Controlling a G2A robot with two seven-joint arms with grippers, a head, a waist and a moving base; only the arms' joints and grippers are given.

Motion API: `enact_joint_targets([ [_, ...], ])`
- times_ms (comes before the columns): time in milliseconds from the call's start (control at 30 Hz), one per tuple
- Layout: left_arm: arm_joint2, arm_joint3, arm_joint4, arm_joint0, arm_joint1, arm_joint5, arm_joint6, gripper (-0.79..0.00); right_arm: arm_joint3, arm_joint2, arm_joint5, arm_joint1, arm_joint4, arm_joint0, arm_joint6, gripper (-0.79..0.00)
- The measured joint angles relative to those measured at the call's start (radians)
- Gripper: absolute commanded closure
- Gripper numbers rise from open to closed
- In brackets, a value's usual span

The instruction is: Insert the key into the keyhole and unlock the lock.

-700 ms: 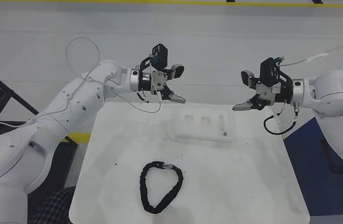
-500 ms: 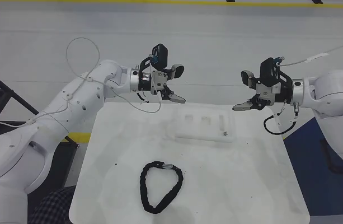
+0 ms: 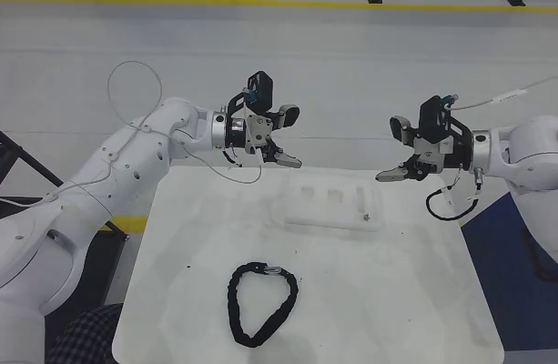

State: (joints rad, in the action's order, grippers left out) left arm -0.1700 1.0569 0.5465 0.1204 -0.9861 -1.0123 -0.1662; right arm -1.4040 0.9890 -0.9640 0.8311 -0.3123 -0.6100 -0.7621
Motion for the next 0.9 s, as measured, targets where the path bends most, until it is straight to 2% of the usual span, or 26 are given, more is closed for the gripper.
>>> enact_joint_targets([
  [167,0.0,0.0,0.0,0.0,0.0,0.0,0.0,-0.785,0.075,-0.048,0.09,0.014,0.033,-0.016,0.008,-0.785],
  [333,0.0,0.0,0.0,0.0,0.0,0.0,0.0,-0.785,0.167,-0.12,0.207,0.042,0.057,0.011,-0.038,-0.785],
  [533,0.0,0.0,0.0,0.0,0.0,0.0,0.0,-0.785,0.235,-0.202,0.402,0.082,0.026,0.045,-0.073,-0.785],
  [767,0.0,0.0,0.0,0.0,0.0,0.0,0.0,-0.785,0.288,-0.294,0.665,0.136,0.038,0.083,-0.184,-0.785],
  [900,0.0,0.0,0.0,0.0,0.0,0.0,0.0,-0.785,0.312,-0.335,0.776,0.164,0.044,0.091,-0.223,-0.785],
])
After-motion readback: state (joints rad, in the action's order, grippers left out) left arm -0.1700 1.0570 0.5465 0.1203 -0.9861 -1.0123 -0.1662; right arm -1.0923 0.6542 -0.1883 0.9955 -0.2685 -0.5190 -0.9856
